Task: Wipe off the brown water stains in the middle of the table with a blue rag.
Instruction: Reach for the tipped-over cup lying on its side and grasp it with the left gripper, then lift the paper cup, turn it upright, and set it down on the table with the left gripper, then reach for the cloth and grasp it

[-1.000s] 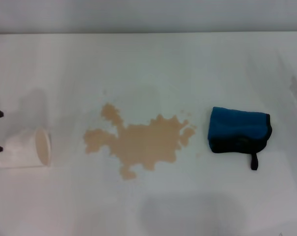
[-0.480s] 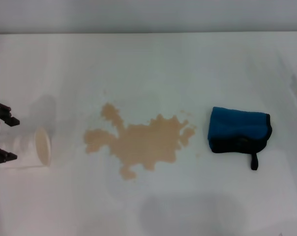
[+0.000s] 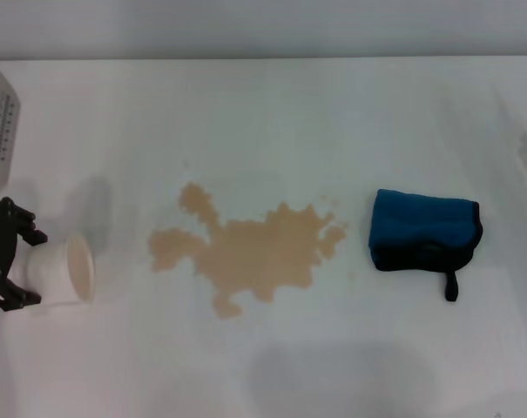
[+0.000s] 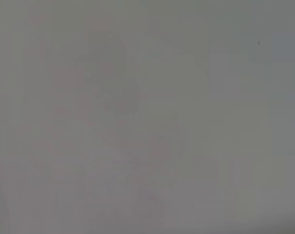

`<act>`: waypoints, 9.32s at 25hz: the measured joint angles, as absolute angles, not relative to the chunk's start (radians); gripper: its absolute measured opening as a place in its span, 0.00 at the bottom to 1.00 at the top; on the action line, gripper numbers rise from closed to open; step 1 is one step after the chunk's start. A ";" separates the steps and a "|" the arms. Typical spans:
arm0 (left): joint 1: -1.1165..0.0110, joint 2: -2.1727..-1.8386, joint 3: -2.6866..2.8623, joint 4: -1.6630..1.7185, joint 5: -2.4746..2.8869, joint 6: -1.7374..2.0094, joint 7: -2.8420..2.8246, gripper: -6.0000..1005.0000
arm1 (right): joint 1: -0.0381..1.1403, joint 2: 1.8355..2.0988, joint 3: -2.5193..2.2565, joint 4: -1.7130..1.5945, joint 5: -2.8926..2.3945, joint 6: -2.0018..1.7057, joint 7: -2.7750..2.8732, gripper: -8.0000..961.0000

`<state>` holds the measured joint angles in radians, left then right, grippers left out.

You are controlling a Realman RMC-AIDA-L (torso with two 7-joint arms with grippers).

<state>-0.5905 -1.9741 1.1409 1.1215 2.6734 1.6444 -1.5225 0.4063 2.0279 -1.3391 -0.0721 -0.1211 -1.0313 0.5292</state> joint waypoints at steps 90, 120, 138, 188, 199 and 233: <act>-0.475 -2.086 0.690 0.024 0.980 0.946 -0.356 0.77 | 0.410 2.028 -1.339 -0.077 -0.120 -1.038 0.528 0.87; -0.476 -2.089 0.686 -0.036 0.975 0.968 -0.323 0.88 | 0.403 2.028 -1.339 -0.078 -0.120 -1.045 0.542 0.87; -0.346 -2.091 0.686 -0.119 0.950 1.194 -0.327 0.88 | 0.391 2.025 -1.339 -0.079 -0.120 -1.074 0.560 0.87; -0.289 -2.084 0.693 -0.121 0.876 1.393 -0.534 0.87 | 0.980 2.018 -1.497 -0.805 -2.661 -1.439 2.323 0.85; -0.289 -2.083 0.693 -0.110 0.880 1.391 -0.566 0.87 | 0.965 2.023 -1.521 -0.751 -2.673 -1.412 2.326 0.83; -0.279 -2.082 0.697 -0.110 0.882 1.391 -0.566 0.87 | 0.955 2.026 -1.563 -0.686 -2.675 -1.346 2.352 0.54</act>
<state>-0.2785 -2.0815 0.6965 -0.1104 0.8821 1.3910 -0.5660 0.9553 2.0264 -1.5631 -0.6858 -2.6755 -1.3459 2.3516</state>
